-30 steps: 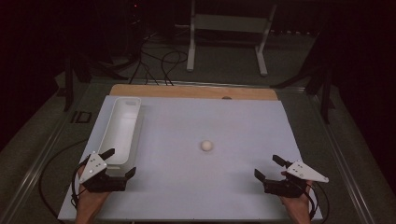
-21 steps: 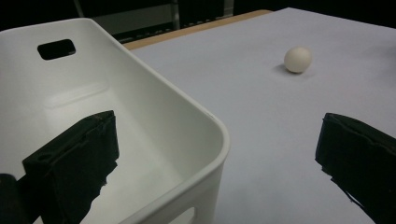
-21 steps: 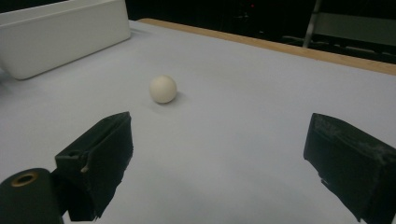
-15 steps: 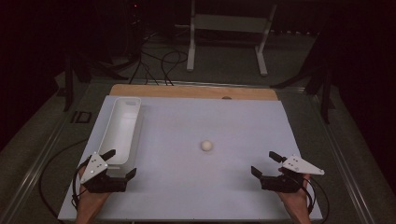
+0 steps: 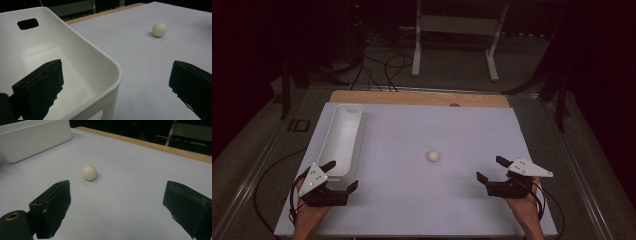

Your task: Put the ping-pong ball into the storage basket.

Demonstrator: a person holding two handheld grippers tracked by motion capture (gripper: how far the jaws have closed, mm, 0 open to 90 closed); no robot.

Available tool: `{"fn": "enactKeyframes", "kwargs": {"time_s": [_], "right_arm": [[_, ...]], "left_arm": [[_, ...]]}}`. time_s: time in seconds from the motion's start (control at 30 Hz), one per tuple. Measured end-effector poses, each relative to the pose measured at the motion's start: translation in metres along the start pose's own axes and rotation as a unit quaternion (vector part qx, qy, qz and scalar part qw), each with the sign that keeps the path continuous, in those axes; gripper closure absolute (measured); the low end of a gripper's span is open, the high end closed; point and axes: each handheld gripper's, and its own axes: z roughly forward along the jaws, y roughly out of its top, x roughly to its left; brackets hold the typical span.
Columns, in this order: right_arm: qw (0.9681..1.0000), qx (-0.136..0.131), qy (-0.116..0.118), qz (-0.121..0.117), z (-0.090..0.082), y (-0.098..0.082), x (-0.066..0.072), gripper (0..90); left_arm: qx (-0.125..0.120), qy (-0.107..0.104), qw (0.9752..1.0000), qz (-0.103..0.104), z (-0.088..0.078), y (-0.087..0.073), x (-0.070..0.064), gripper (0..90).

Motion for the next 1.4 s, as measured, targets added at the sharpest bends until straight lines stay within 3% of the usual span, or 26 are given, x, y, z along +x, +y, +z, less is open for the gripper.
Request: {"fn": "enactKeyframes", "kwargs": {"time_s": [0.57, 1.4], "right_arm": [[0.9999, 0.013, 0.009, -0.006, 0.020, 0.017, 0.001, 7.3], [0.9988, 0.044, 0.013, -0.015, 0.039, 0.036, 0.004, 7.4]], "left_arm": [[0.004, -0.011, 0.9999, -0.007, 0.002, -0.003, 0.003, 0.1], [0.009, -0.008, 0.9999, -0.003, 0.001, -0.003, 0.003, 0.1]]}}
